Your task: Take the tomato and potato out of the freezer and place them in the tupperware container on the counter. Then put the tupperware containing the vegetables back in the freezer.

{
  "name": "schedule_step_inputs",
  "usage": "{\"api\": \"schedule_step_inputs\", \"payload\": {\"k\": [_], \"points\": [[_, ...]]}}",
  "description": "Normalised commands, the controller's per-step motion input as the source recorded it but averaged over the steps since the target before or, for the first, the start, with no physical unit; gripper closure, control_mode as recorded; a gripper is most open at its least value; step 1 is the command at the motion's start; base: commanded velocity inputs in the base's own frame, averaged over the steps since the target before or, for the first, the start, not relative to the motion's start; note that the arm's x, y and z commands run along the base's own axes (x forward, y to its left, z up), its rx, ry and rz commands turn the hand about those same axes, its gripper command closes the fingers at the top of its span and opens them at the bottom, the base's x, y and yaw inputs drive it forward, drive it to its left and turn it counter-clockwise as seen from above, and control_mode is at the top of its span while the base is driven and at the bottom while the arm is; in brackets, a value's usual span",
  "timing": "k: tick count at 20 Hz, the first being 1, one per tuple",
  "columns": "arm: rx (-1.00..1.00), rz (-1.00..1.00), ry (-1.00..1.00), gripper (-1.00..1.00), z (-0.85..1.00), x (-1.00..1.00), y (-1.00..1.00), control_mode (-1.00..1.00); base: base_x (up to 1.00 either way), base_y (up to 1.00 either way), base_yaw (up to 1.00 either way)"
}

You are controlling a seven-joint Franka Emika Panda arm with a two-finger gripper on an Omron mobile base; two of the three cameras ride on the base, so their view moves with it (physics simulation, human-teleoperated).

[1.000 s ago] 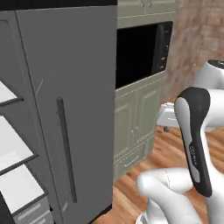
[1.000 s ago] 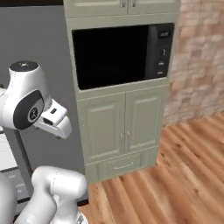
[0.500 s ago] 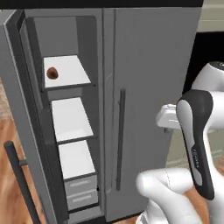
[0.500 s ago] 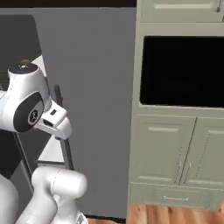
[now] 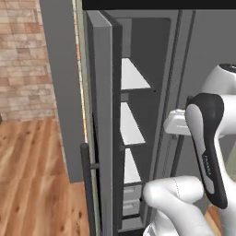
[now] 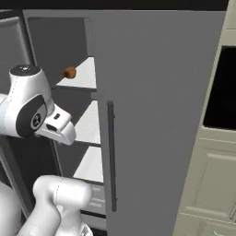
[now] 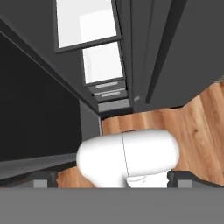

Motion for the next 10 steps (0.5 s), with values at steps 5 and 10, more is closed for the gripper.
{"api": "schedule_step_inputs", "payload": {"k": [5,10], "points": [[0.0,0.0,0.0,-1.0,0.0,0.0,0.0,1.0,0.74,0.35,0.14],[0.0,0.0,0.0,-1.0,0.0,0.0,0.0,1.0,0.85,0.0,0.21]]}}
